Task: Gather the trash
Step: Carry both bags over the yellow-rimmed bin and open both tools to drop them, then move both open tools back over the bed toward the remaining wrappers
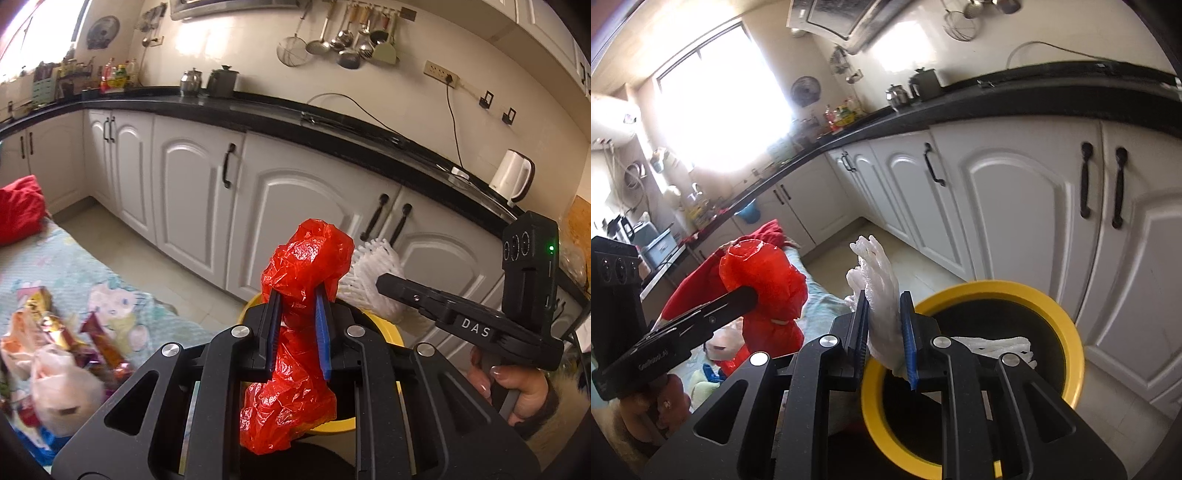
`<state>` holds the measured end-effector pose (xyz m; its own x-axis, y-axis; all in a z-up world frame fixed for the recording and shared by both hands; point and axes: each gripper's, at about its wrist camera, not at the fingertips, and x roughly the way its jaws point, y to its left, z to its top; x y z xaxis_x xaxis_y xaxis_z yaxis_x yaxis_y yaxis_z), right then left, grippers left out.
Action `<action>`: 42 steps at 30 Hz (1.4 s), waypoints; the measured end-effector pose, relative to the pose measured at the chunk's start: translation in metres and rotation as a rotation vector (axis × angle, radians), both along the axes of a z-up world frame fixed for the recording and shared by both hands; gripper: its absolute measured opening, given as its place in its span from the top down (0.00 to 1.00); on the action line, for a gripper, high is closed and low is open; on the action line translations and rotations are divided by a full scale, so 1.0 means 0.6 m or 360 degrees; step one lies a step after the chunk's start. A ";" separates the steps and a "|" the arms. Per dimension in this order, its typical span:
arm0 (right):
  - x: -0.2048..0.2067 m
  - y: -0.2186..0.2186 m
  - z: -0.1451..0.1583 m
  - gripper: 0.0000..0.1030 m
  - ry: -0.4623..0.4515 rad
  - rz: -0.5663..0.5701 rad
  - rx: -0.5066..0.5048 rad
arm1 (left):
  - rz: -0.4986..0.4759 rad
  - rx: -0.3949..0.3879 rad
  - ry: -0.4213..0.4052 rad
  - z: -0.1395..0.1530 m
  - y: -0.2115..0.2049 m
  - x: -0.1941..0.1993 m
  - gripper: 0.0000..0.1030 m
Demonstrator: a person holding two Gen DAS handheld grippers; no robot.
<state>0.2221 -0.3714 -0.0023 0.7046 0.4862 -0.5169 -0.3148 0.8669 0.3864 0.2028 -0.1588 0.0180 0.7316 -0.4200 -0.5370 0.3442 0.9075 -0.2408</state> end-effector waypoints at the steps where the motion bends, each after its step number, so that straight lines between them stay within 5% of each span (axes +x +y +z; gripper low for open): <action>1: 0.004 -0.003 -0.003 0.84 0.0008 -0.0008 0.0002 | -0.0012 -0.0002 0.0007 -0.006 -0.007 0.003 0.89; 25: 0.035 -0.078 -0.115 0.80 0.0252 -0.0206 0.0156 | -0.0140 -0.0041 0.0212 -0.125 -0.081 0.073 0.88; 29: 0.036 -0.087 -0.121 0.72 0.0272 -0.0246 0.0179 | -0.0159 -0.0045 0.0226 -0.131 -0.087 0.078 0.86; 42: 0.028 -0.108 -0.124 0.51 0.0287 -0.0357 0.0168 | -0.0092 -0.0011 0.0256 -0.139 -0.070 0.079 0.46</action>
